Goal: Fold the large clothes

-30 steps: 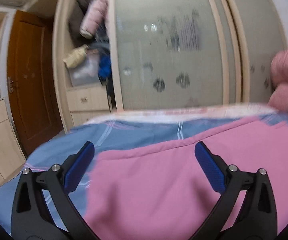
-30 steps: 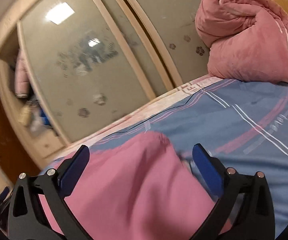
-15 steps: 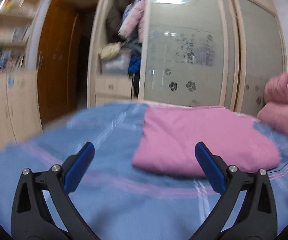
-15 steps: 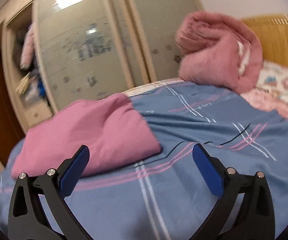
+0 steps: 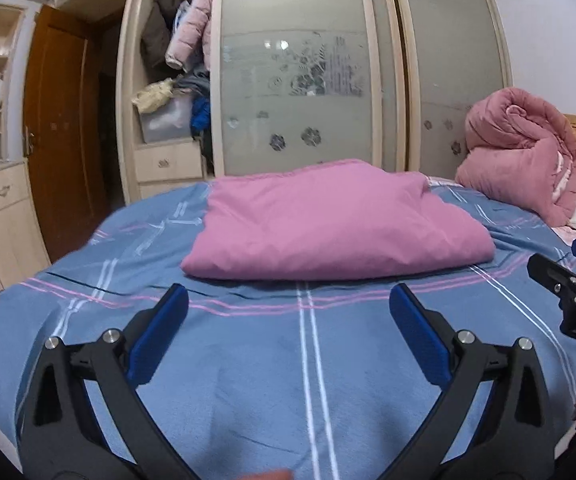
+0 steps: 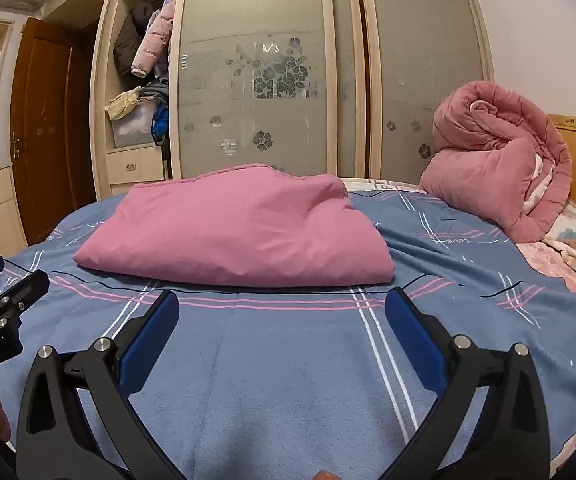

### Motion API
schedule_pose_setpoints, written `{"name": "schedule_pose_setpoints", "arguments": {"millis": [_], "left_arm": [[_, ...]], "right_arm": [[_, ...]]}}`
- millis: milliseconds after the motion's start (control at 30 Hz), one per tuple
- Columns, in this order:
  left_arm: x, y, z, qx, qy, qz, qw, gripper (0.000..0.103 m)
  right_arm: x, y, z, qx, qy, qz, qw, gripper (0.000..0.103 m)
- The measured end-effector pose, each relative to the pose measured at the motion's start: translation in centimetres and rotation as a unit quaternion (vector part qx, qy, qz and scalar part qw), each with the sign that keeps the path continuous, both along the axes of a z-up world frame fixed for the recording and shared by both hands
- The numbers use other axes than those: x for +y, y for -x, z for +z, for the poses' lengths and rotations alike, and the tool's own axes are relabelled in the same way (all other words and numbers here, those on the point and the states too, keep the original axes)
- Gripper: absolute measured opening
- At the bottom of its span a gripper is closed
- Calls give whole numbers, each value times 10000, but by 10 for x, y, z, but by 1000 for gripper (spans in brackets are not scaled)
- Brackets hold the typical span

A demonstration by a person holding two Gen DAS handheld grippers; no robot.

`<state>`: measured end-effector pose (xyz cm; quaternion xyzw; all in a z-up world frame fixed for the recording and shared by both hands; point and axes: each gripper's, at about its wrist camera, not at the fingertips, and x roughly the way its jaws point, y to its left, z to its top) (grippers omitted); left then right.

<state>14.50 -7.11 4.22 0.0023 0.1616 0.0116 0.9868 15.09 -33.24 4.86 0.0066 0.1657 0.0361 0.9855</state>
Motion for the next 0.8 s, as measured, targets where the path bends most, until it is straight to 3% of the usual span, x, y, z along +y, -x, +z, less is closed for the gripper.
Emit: {"name": "schedule_pose_setpoints", "arguments": {"millis": [333, 800], "left_arm": [[-7, -11, -4, 404, 69, 11, 9992, 101], [-9, -12, -6, 460, 103, -132, 9988, 101]], "right_arm": [[5, -2, 2, 174, 0, 34, 9998, 102], [10, -5, -2, 277, -27, 104, 9996, 102]]}}
